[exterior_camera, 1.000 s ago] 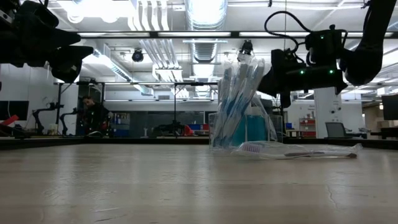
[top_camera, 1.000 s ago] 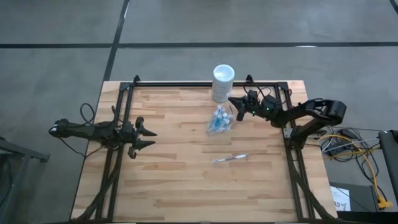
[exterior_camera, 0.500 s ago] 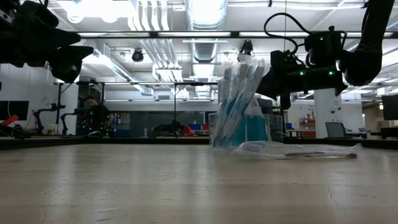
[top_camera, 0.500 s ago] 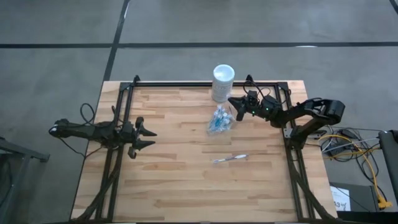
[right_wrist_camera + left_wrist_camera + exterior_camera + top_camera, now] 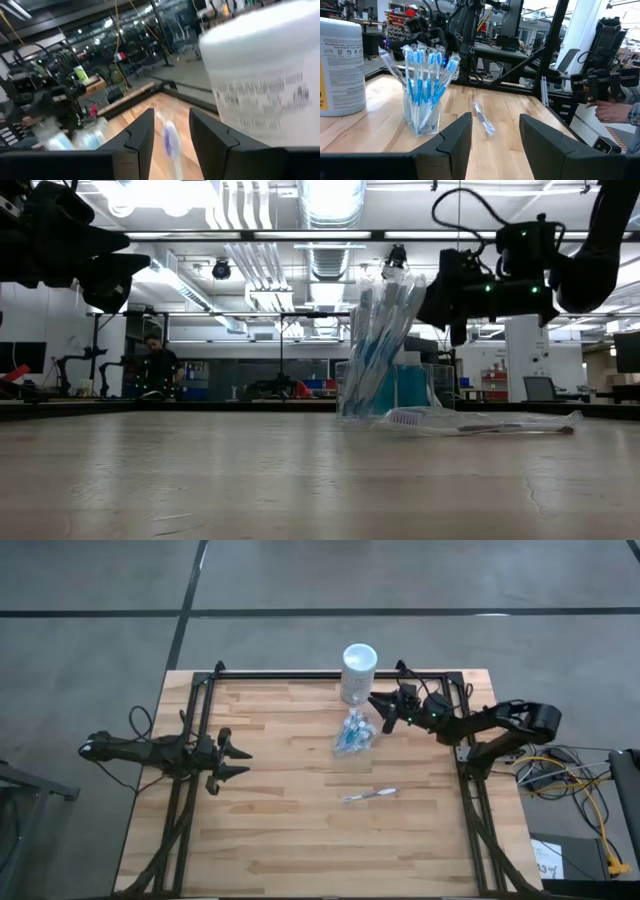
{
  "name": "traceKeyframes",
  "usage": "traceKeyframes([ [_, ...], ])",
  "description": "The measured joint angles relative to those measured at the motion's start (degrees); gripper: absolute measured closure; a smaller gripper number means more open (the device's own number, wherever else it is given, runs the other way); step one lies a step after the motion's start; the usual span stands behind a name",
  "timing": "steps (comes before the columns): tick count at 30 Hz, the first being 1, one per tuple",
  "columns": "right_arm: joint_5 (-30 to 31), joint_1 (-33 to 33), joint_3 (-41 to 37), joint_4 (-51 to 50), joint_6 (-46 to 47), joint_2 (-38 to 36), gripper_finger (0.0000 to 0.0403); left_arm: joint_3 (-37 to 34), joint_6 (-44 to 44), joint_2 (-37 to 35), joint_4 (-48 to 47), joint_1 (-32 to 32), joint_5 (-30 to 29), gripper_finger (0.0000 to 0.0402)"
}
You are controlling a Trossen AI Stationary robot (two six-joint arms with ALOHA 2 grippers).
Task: Pick & Place toothbrushing station
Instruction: Put the purple toothbrush into the transparent organizer
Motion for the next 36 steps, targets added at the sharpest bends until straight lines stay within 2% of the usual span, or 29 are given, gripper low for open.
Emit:
traceKeyframes([
  [4,-0.01,0.02,-0.07,-1.18,-2.05,-4.66,0.0282,0.0,-0.02,-0.02,0.0,-0.02,0.02,0.0232],
  [7,-0.15,0.02,-0.09,-6.69,-2.59,-9.98,0.0287,0.02,0.0,-0.02,0.0,-0.02,0.02,0.0232],
  [15,-3.04,3.17,4.02,-37.47,-0.4,-27.52,0.0298,0.0,-0.02,0.0,0.0,-0.07,0.0,0.0231],
  [21,-2.98,7.29,10.81,-58.87,1.23,-36.9,0.0289,0.0,-0.02,0.0,0.0,-0.05,0.01,0.0232],
  [28,-2.98,13.72,18.7,-76.52,1.01,-38.75,0.029,0.02,0.0,-0.02,0.0,-0.04,0.02,0.0231],
  [36,-3.29,23.25,21.36,-83.93,-4.93,-37.46,0.0303,0.02,-0.01,-0.01,0.0,-0.04,0.0,0.0231],
])
